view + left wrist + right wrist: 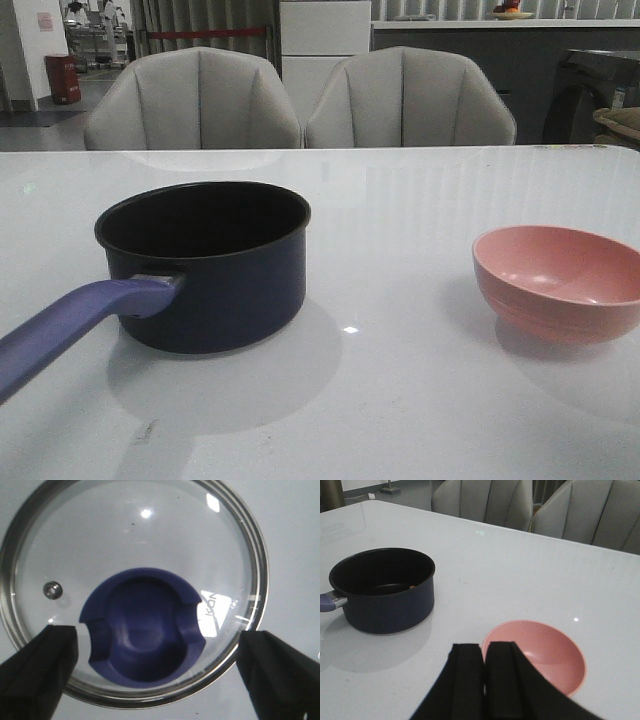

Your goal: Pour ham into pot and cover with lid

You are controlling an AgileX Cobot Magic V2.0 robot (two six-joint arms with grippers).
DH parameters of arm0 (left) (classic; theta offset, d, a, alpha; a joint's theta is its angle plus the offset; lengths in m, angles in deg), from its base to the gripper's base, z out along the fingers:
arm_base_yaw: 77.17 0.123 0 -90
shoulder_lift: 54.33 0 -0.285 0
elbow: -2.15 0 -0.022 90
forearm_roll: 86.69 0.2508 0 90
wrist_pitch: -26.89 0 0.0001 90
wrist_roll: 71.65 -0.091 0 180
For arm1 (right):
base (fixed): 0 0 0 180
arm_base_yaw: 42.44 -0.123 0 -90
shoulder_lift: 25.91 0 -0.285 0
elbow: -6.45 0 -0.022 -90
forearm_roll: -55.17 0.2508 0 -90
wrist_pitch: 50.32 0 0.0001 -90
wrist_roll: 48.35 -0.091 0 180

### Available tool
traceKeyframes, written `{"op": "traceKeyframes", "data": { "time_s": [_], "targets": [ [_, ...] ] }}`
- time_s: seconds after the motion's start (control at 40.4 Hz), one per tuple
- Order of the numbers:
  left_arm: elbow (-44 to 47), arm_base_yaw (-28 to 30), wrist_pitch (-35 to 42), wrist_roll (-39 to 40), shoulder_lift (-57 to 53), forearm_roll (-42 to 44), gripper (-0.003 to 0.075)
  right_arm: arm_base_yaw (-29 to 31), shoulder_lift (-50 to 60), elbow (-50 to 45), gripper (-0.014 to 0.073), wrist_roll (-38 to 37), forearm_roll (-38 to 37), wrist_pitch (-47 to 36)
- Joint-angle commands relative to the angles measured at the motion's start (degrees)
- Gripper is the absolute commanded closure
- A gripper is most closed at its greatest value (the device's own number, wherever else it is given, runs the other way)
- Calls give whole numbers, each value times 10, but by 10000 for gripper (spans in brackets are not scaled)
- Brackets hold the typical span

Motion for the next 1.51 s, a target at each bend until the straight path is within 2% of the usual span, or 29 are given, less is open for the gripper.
{"op": "traceKeyframes", "data": {
  "time_s": [0.0,0.57,0.991,1.165,1.314,1.487],
  "targets": [
    [-15,1,8,6,-1,-10,46,0,-2,17,443,5,1,-43],
    [-15,1,39,6,26,-22,70,0,-2,17,443,5,1,-43],
    [-15,1,37,6,26,-22,337,0,-2,17,443,5,1,-43],
    [-15,1,37,6,26,-22,424,0,-2,17,443,5,1,-43],
    [-24,1,36,6,26,-22,470,0,-2,17,443,5,1,-43],
    [-50,-1,21,6,26,-22,486,0,-2,17,443,5,1,-43]
  ]
}}
